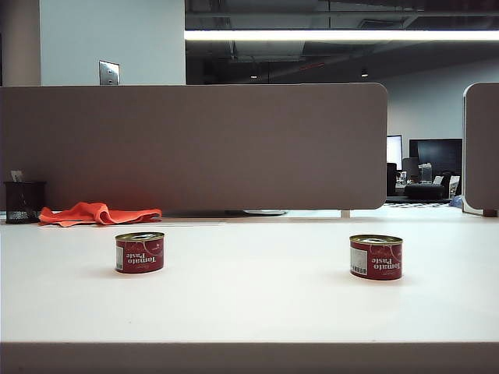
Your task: Stack a can of tomatoes on the right onto the can of tomatoes on the left.
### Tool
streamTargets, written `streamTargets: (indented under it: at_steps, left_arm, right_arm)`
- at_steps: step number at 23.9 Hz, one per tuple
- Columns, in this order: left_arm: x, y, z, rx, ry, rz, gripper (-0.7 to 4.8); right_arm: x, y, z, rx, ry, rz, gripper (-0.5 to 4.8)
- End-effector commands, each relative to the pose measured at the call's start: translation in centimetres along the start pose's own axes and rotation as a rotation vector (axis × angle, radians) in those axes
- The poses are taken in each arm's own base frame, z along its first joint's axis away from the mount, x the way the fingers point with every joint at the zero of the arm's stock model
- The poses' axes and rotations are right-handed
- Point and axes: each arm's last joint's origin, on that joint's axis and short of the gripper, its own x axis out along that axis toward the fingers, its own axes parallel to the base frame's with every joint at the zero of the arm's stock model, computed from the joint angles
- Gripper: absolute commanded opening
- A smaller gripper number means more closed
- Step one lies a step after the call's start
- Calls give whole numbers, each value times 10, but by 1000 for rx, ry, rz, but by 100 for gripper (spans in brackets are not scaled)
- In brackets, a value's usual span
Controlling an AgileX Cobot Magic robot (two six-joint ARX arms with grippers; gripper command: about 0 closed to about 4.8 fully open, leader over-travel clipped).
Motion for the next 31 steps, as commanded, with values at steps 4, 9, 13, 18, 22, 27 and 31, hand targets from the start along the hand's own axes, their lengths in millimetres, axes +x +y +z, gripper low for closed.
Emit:
streamTargets:
  at_steps: [4, 9, 13, 18, 22, 27, 31]
  left_arm:
    - [0, -3, 2, -3, -16, -87, -5]
    - [0, -3, 3, -3, -17, -87, -5]
    - [-2, -3, 9, -50, -11, -93, -5]
    - [-8, -2, 39, -163, -57, -96, -5]
    - [-18, -1, 80, -178, -89, -103, -5]
    - [-6, -5, 114, -84, -43, -187, -5]
    - [13, -7, 137, -88, 20, -234, -5]
  right_arm:
    - [0, 1, 0, 5, -15, 21, -5]
    - [0, 1, 0, 5, -15, 21, -6]
    - [0, 0, 4, 23, -59, 15, -6]
    - [-4, -3, 29, 174, -224, -39, -6]
    - [-14, -4, 71, 262, -180, -26, -6]
    - [-18, -3, 116, 238, -185, 64, -6]
    - [-11, -3, 148, 213, -108, 74, -6]
